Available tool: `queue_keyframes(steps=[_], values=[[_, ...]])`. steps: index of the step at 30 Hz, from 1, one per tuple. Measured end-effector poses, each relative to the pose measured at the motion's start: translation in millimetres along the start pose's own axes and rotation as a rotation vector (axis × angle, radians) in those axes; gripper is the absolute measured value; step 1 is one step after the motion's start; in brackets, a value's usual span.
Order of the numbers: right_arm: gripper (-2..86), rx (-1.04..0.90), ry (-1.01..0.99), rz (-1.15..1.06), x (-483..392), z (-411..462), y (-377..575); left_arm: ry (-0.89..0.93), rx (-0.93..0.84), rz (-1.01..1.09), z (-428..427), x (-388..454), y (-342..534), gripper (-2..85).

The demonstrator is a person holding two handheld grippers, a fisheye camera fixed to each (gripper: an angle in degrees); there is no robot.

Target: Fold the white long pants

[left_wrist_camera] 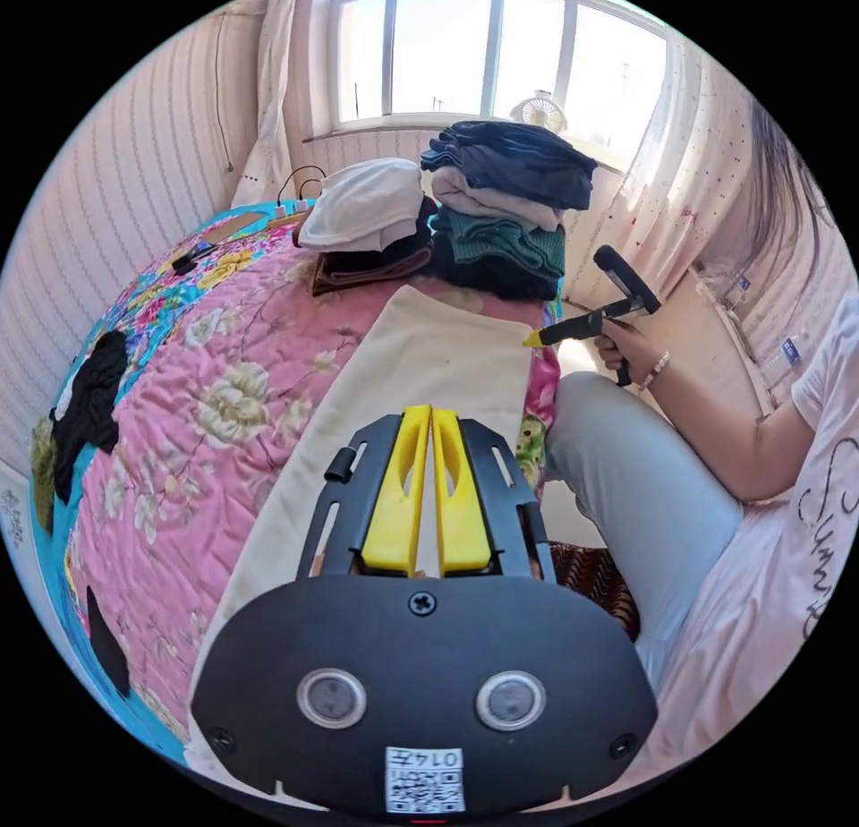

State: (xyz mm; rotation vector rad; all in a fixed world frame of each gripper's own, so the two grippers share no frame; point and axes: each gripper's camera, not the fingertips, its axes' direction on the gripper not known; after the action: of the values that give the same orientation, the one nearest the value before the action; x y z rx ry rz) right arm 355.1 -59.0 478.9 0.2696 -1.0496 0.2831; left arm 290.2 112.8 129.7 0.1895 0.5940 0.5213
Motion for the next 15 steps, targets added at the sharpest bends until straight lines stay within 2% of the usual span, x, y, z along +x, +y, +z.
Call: queue_keyframes(steps=[4, 7, 11, 15], values=[[13.0, -0.148, -0.061, -0.002, 22.1, 14.4, -15.6, -0.021, 0.025, 0.105, 34.9, 1.4, -70.6, -0.2], [11.1, -0.146, -0.068, -0.019, 31.0, 11.4, -18.3, 0.026, -0.010, 0.125, 71.3, -4.4, -115.3, 1.4], [6.4, -0.123, -0.107, -0.069, 32.8, 6.6, -14.8, 0.094, -0.086, 0.069, 123.3, -24.2, -164.2, 8.0], [4.7, -0.117, -0.055, -0.114, 25.2, 6.3, -11.0, 0.148, -0.145, -0.023, 157.4, -44.6, -194.8, 10.4]])
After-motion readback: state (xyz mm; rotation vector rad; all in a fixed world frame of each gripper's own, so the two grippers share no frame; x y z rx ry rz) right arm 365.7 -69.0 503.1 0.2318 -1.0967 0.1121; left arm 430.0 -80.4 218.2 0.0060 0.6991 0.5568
